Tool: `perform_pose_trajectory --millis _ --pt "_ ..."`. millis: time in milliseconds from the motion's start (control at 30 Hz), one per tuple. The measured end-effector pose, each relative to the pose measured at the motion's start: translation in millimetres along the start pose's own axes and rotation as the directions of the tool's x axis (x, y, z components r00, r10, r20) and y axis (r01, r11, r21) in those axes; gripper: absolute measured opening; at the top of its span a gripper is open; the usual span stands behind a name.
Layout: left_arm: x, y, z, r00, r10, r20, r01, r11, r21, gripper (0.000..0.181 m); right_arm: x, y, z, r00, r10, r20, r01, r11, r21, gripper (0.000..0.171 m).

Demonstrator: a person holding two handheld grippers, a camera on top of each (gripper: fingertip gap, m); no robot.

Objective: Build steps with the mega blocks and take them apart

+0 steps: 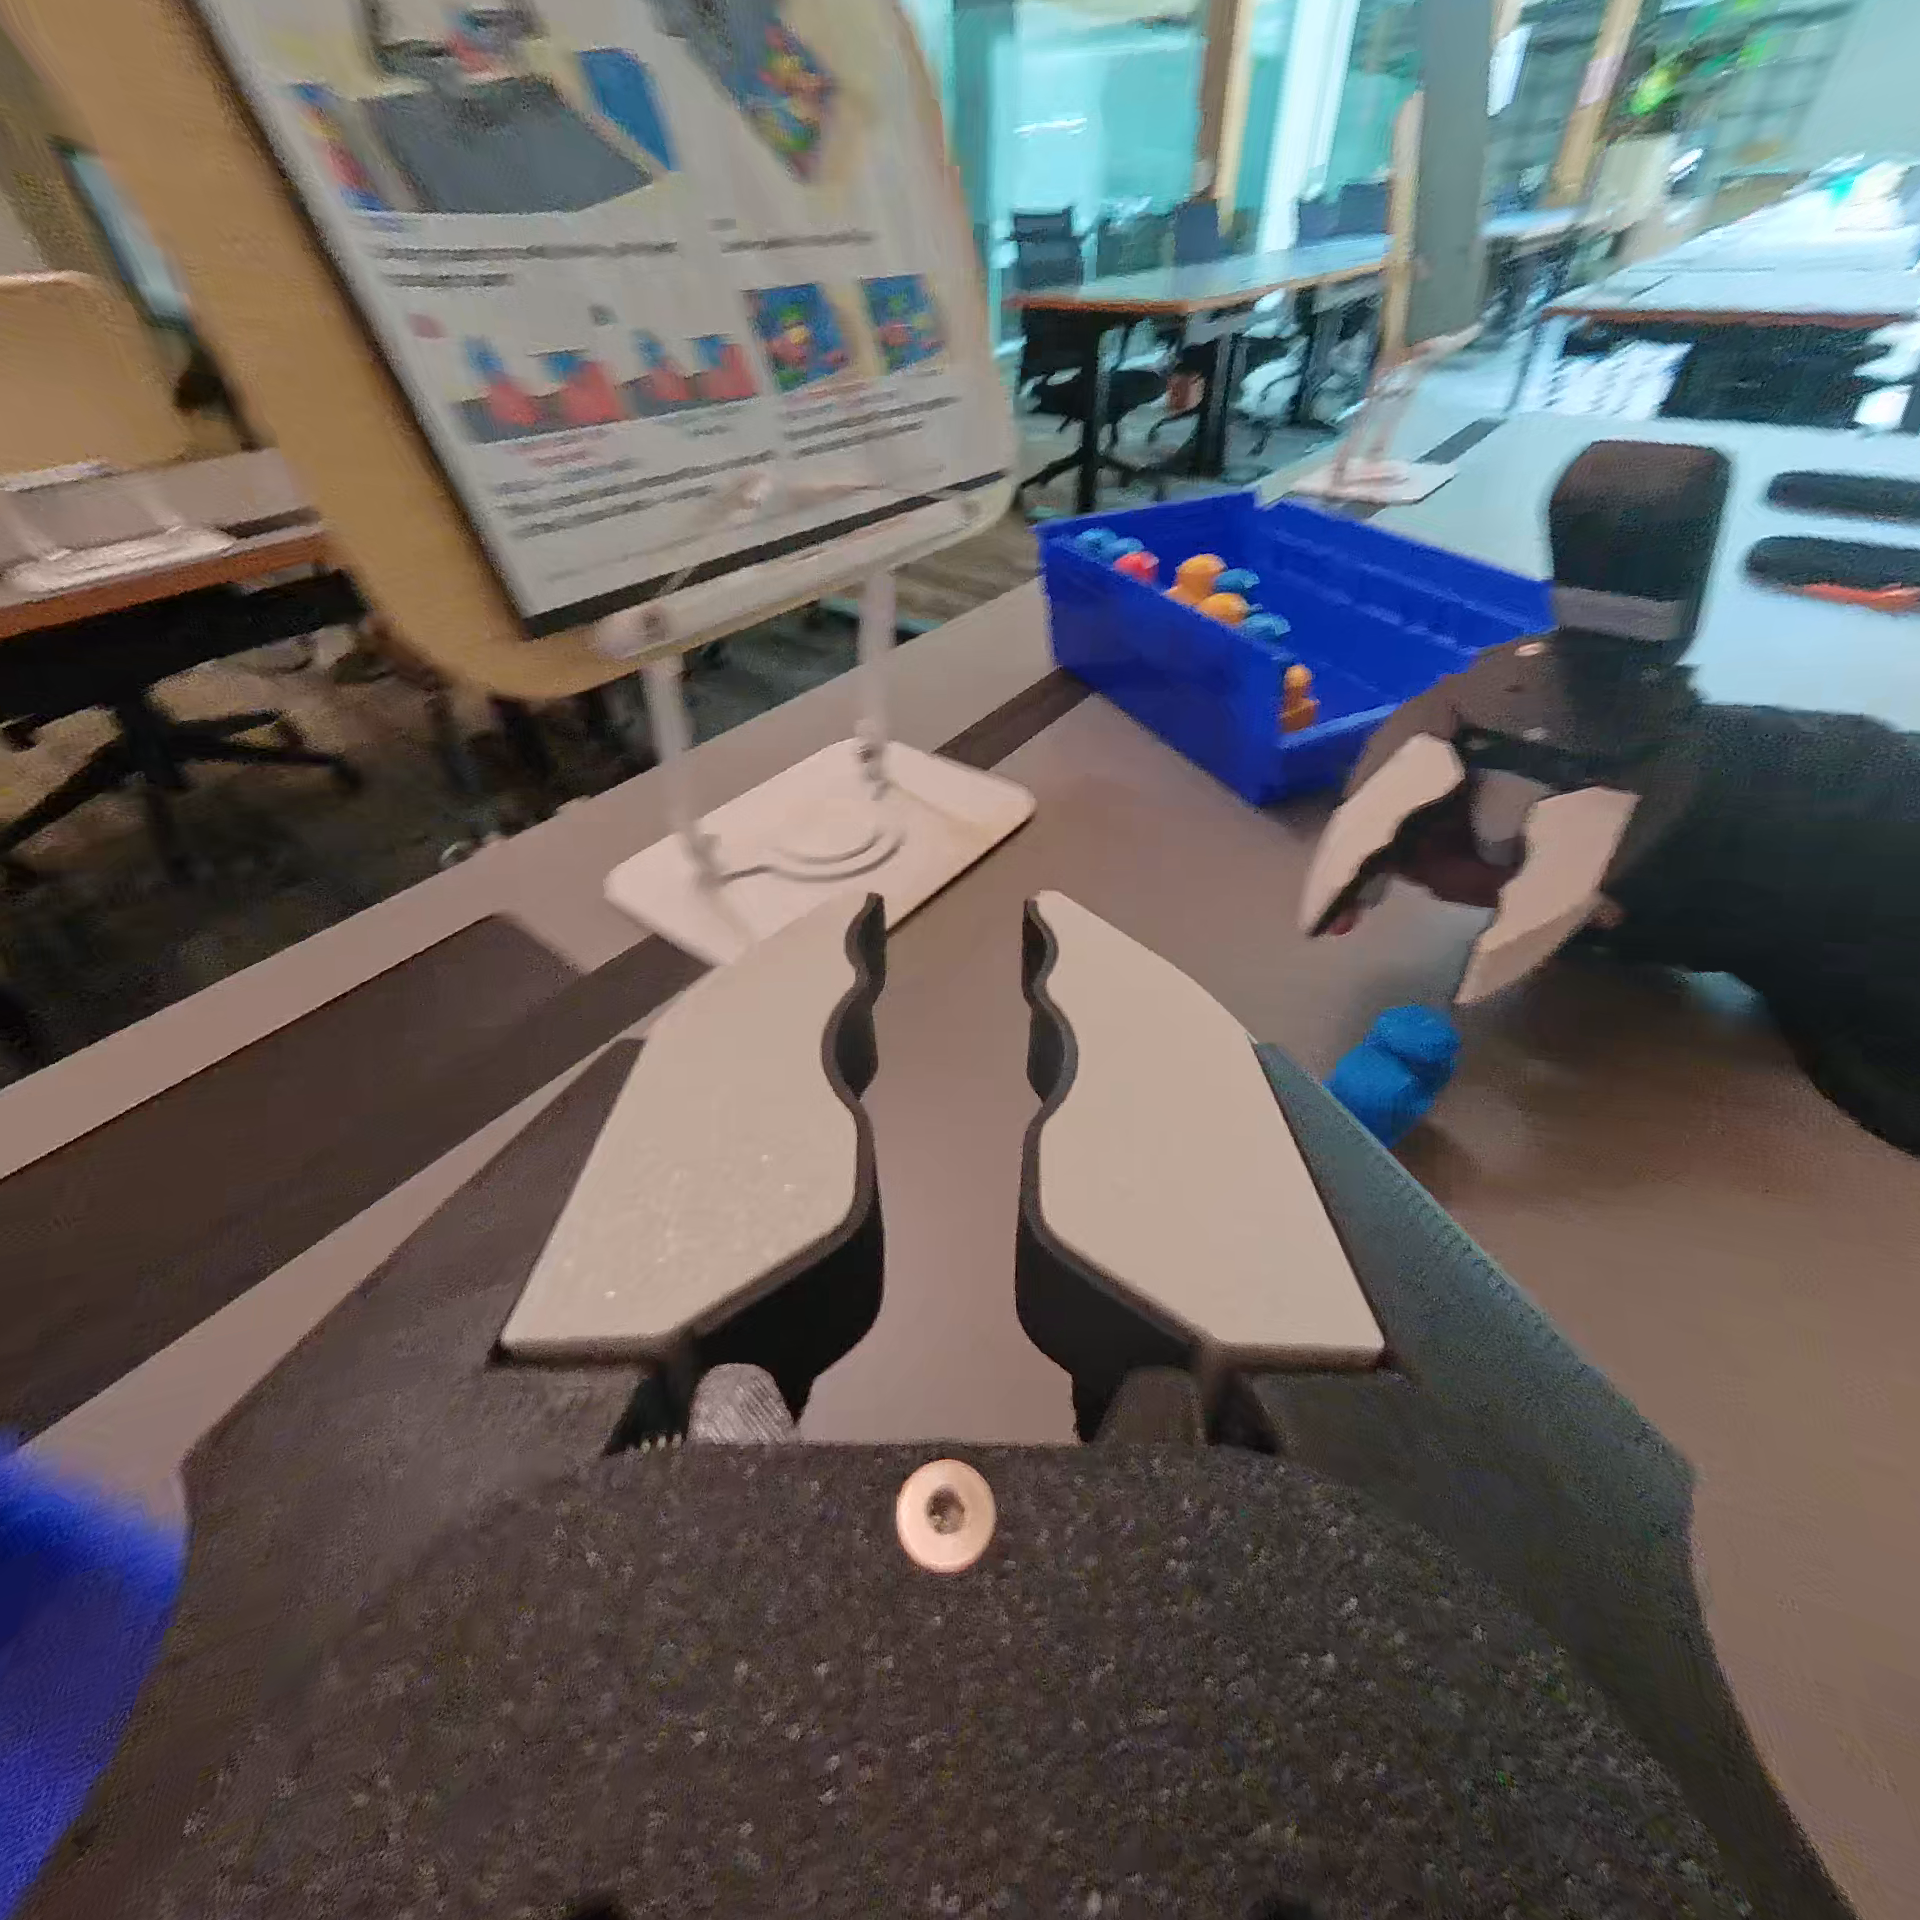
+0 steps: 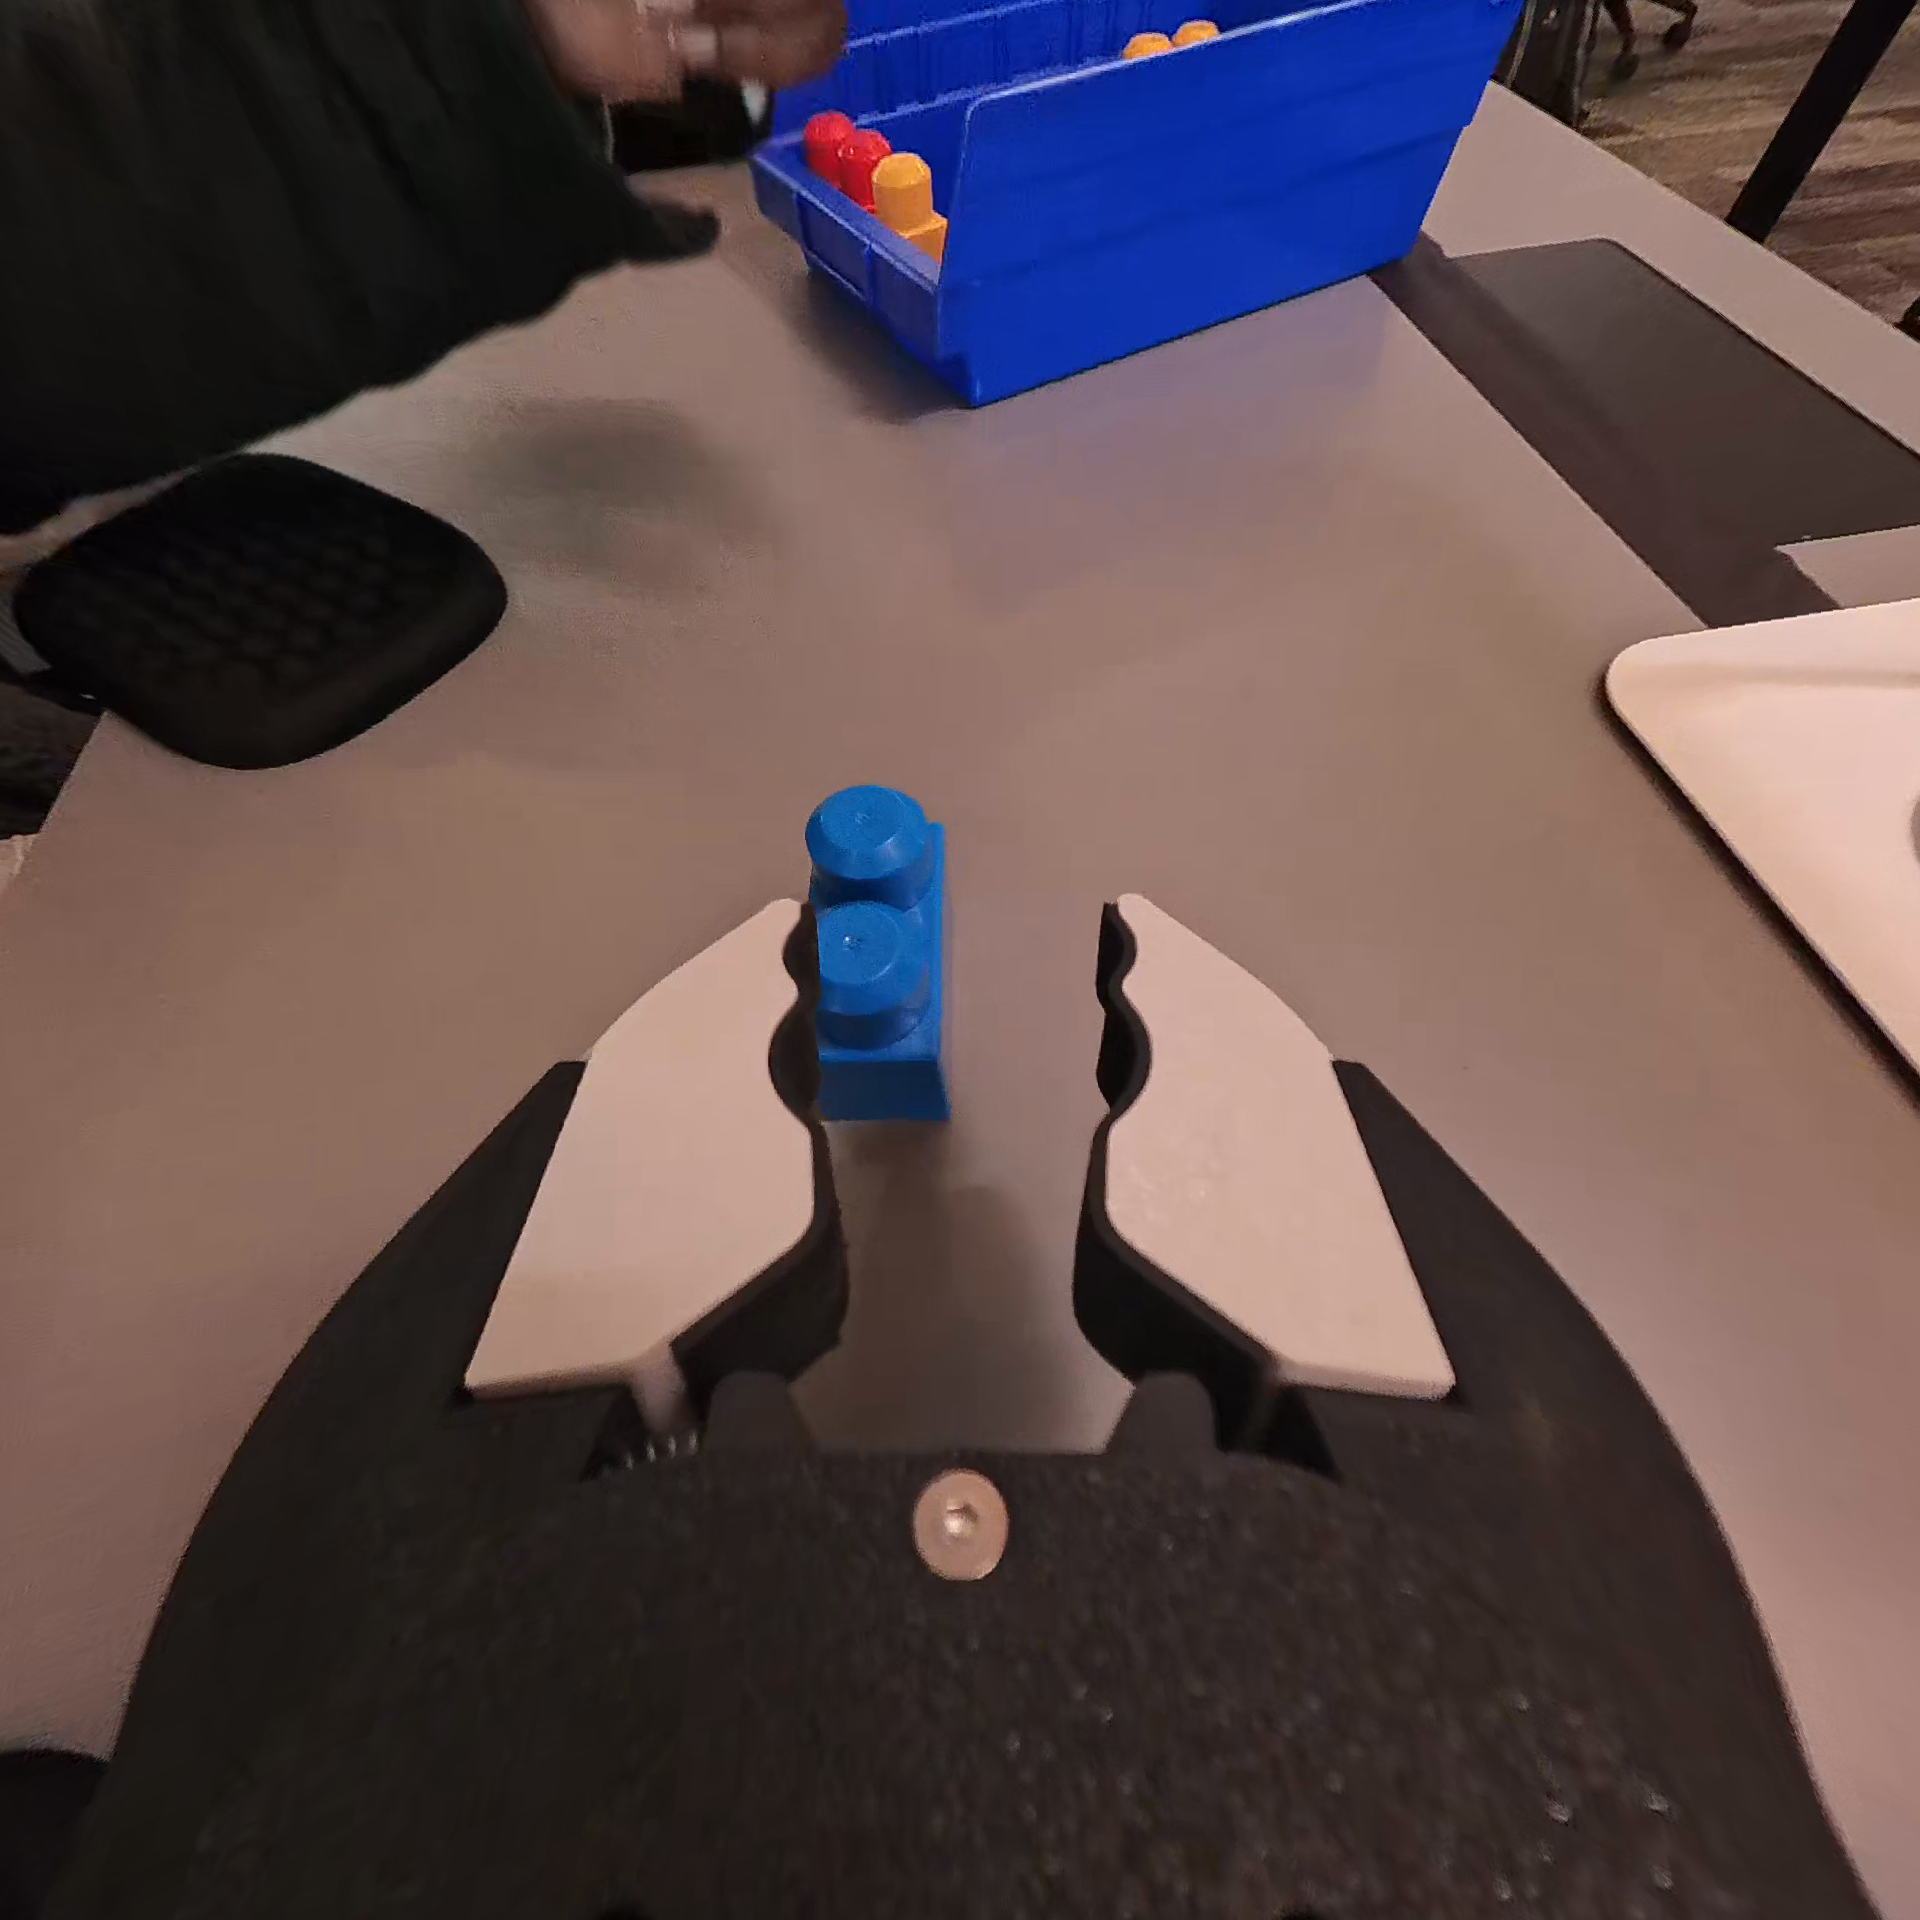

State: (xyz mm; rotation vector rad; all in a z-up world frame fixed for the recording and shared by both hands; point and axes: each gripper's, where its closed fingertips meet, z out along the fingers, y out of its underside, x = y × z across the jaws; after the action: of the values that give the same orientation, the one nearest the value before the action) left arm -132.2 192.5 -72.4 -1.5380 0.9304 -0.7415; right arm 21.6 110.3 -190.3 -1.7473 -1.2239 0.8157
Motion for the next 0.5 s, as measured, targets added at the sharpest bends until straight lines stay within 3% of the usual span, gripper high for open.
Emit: perform_pose_trajectory --millis 100,200,367,500 --pt "-48.7 6.0 -35.6 0.994 0.037 0.100 -0.024 0.991 -0.130 0.026 0.3 1.3 0.1 1.000 0.003 0.001 -0.003 1.000 -0.003 0.051" --pt "-94.6 27.6 -71.7 0.987 0.066 0.148 -0.010 0.937 -0.350 0.030 -0.9 3.1 1.4 1.000 0.008 0.014 -0.008 1.000 -0.009 0.050" --pt "-137.0 86.4 -131.9 0.989 0.098 0.107 0.010 0.691 -0.723 0.038 -2.0 4.0 1.8 1.000 0.013 0.023 -0.012 1.000 -0.011 0.050" --pt "-138.7 135.5 -163.7 0.997 0.078 0.022 -0.018 0.473 -0.881 0.044 -1.5 3.8 0.4 1.000 0.014 0.021 -0.014 1.000 -0.008 0.050"
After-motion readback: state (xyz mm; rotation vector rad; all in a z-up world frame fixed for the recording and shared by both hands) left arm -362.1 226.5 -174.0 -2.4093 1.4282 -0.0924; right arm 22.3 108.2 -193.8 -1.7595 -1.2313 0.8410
